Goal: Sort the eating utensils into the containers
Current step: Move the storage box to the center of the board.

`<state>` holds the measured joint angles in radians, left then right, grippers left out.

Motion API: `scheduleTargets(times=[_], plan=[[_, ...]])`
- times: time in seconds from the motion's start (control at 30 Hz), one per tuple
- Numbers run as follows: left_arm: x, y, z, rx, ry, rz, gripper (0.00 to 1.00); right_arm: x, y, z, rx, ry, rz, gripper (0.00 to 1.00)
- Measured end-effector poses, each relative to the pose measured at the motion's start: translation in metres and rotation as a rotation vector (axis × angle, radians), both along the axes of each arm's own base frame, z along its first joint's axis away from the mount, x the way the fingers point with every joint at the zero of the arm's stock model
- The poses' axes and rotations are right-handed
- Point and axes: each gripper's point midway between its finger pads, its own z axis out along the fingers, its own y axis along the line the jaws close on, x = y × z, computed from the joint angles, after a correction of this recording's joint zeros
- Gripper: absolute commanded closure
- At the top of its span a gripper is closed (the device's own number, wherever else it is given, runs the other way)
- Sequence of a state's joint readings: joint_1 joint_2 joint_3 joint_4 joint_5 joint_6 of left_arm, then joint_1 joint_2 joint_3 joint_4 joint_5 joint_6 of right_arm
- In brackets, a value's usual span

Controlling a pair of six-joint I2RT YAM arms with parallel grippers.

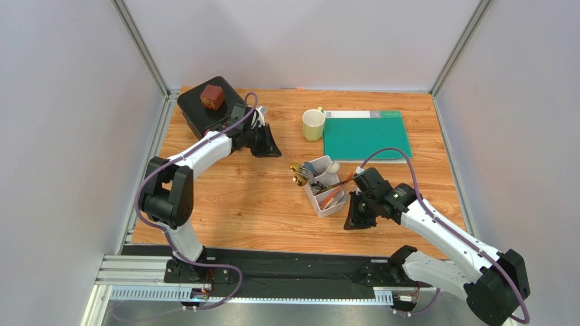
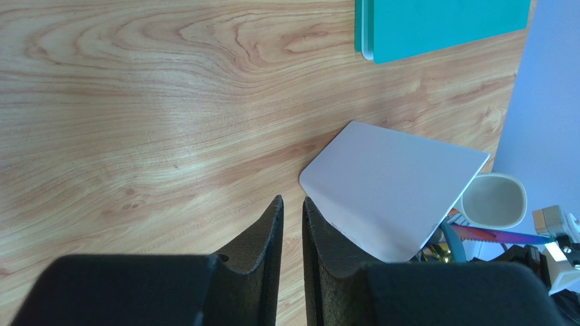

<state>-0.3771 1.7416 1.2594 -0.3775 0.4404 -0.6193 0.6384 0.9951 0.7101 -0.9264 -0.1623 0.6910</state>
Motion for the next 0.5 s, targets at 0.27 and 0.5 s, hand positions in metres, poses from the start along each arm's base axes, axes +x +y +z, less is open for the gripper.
scheduleTargets(times=[0.27, 0.5], plan=[[0.001, -0.001, -0.003, -0.001, 0.01, -0.001, 0.79, -0.006, -0.016, -0.006, -0.078, 0.026, -0.027, 1.0], [0.0, -0.002, -0.003, -0.004, 0.011, -0.004, 0.78, 0.002, -0.042, -0.007, -0.185, 0.017, -0.147, 1.0]])
